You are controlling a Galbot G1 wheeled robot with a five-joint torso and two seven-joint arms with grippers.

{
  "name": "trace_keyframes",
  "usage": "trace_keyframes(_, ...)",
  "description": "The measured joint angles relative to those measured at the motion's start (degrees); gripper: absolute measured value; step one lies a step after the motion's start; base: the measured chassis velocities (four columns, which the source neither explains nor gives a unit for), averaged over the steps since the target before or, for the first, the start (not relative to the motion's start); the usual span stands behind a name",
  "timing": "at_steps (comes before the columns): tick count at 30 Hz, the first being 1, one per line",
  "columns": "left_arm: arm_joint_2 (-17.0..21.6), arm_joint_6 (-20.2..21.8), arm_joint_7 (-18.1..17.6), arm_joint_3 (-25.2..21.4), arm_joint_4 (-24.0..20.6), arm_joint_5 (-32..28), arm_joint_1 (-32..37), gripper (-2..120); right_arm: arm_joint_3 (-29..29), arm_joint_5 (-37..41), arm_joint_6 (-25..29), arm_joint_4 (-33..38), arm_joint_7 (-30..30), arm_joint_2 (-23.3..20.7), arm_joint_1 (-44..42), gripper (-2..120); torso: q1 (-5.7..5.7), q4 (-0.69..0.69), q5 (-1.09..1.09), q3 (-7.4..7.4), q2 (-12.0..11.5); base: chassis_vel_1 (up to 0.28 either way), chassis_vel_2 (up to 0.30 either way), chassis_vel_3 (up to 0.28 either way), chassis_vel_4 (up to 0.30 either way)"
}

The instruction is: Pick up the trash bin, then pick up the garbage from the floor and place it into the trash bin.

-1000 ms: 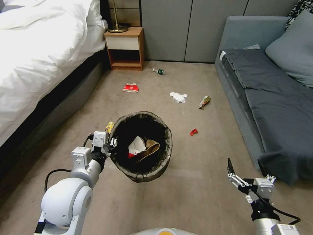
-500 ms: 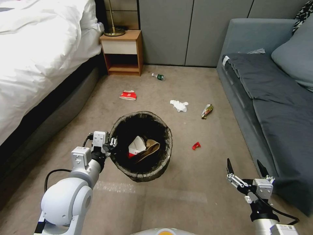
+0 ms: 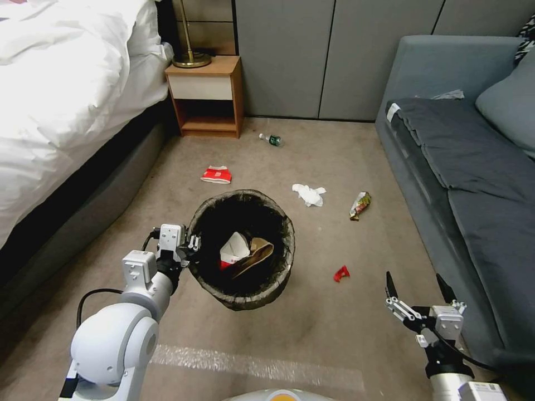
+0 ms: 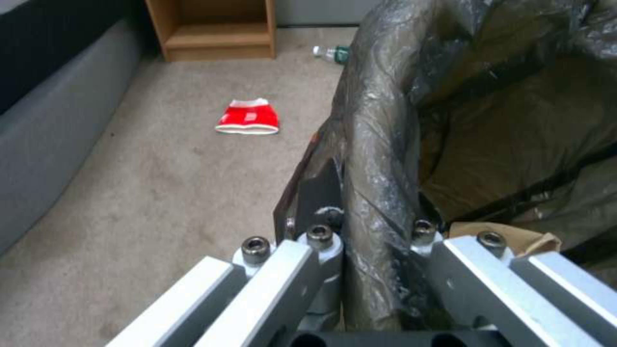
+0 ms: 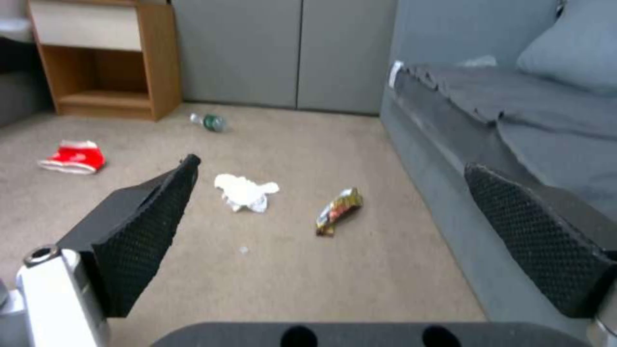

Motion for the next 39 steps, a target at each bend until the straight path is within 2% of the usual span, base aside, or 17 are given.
trace_keyframes(14, 0.0, 0.2, -0.1, 0.2, -1.5, -0.3, 0.4, 3, -2.3, 4.2, -11.5, -8.8, -1.0, -2.3, 11.7, 100, -0.01, 0.01, 0.0, -0.01, 0.0, 0.0, 0.0, 0.0, 0.0)
trace_keyframes(19, -0.1, 0.2, 0.0, 0.3, -1.7, -0.4, 0.4, 3, -4.2, 5.0, -14.4, -13.0, -1.3, -3.1, 16.9, 100, 0.0, 0.0, 0.01, -0.01, 0.0, 0.0, 0.0, 0.0, 0.0)
trace_keyframes(21, -0.1, 0.3, -0.1, 0.3, -1.8, -0.4, 0.5, 3, -5.8, 6.0, -17.5, -15.4, -1.4, -3.5, 20.7, 100, 0.0, 0.0, 0.0, 0.0, 0.0, 0.0, 0.0, 0.0, 0.0)
trace_keyframes(25, 0.0, 0.3, -0.1, 0.2, -2.0, -0.4, 0.5, 3, -7.1, 6.5, -19.1, -16.8, -1.4, -3.7, 22.9, 100, 0.0, 0.0, 0.0, 0.0, 0.0, 0.0, 0.0, 0.0, 0.0)
trace_keyframes(28, 0.1, 0.4, -0.1, 0.2, -2.1, -0.5, 0.5, 3, -9.5, 8.0, -22.6, -18.2, 0.1, -3.9, 25.3, 100, 0.0, -0.01, 0.0, 0.0, 0.0, 0.0, 0.0, 0.0, 0.0)
trace_keyframes(39, 0.1, 0.5, -0.1, 0.2, -2.1, -0.5, 0.5, 3, -12.0, 8.7, -24.1, -18.5, 2.3, -3.3, 25.8, 100, 0.0, -0.01, -0.01, -0.01, 0.0, 0.0, 0.0, 0.0, 0.0)
